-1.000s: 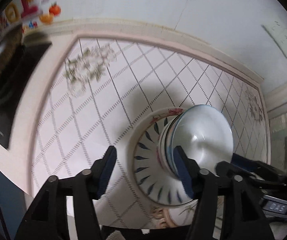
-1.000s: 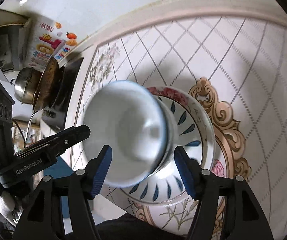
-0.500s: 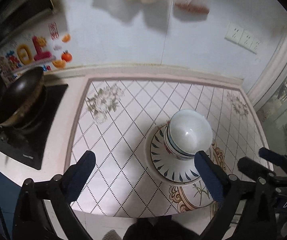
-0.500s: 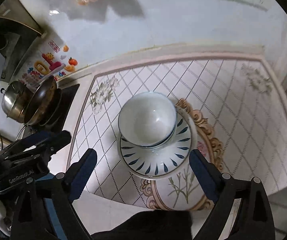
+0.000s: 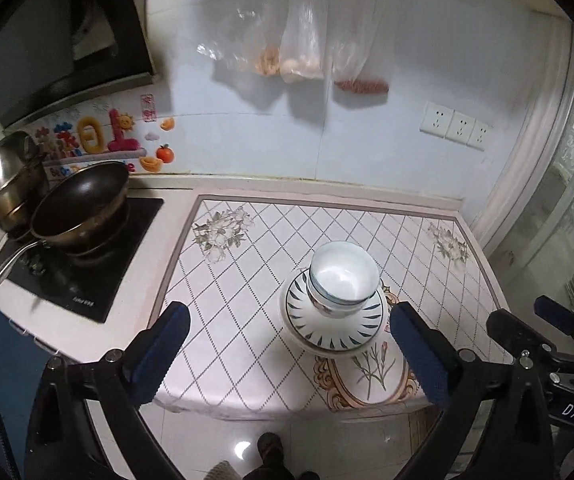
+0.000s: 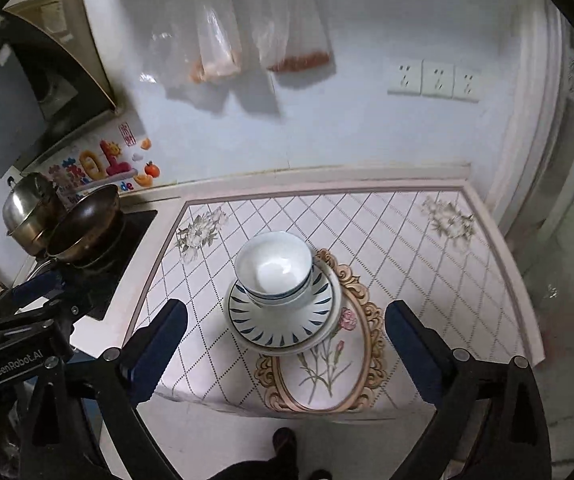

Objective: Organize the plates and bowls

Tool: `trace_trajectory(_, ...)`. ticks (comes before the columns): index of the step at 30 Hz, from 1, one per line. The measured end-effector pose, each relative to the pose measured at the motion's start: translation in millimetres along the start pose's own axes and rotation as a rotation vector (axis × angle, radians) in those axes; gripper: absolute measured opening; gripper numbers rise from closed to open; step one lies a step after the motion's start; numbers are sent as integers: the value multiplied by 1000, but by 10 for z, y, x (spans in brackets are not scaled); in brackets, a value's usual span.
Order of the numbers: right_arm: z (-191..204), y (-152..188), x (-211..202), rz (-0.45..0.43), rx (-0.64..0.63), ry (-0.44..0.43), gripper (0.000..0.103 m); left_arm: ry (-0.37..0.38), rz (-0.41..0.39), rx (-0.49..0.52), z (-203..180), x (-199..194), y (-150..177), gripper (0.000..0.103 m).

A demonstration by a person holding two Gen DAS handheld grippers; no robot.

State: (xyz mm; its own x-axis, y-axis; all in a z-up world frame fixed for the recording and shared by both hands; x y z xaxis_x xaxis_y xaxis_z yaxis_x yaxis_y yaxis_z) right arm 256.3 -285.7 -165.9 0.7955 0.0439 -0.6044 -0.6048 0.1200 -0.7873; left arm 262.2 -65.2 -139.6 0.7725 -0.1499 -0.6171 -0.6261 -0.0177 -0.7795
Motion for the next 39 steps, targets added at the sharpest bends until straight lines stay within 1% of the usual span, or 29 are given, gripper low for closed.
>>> trace_trajectory(4,-48,95,-368,-26,-29,-1,102,-23,-11,-5,-43,-243,101,102)
trace_trajectory(11,-66,305,-788,-28,-35,-11,102,-68,-12,-5,-50,-583,330,102)
trace_trajectory(14,-67,357,-935,-47,-37,7,102,-64,-23,-11,-29,-715,396,102)
trace_trajectory(20,-6,448,-1223,-86,-30,36,103,-57,-43,15,44,-965,455,102)
trace_trajectory(27,88,583,-1438,-95,-10,39,103,-60,-71,48,111,-1246,523,102)
trace_trajectory(31,134,649,-1518,-94,-3,34,103,-63,-77,56,128,-1316,578,102)
trace_trajectory(39,181,705,-1661,-119,-10,58,103,-56,-75,57,119,-1363,648,102)
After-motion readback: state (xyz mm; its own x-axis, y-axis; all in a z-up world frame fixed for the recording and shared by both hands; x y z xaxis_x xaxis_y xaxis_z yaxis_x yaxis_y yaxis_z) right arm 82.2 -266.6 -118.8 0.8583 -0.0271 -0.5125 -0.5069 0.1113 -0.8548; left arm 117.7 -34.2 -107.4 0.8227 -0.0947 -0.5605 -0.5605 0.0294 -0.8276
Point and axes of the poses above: each gripper's, at about its wrist camera, not at the fingertips, and x roughly the way its jaws point, z to its left, y to its underside, the point moved 6 cm from there along x, roughly the way its jaws point, and after that the axes turned 6 degrees about -z, right-handed, at the moved point
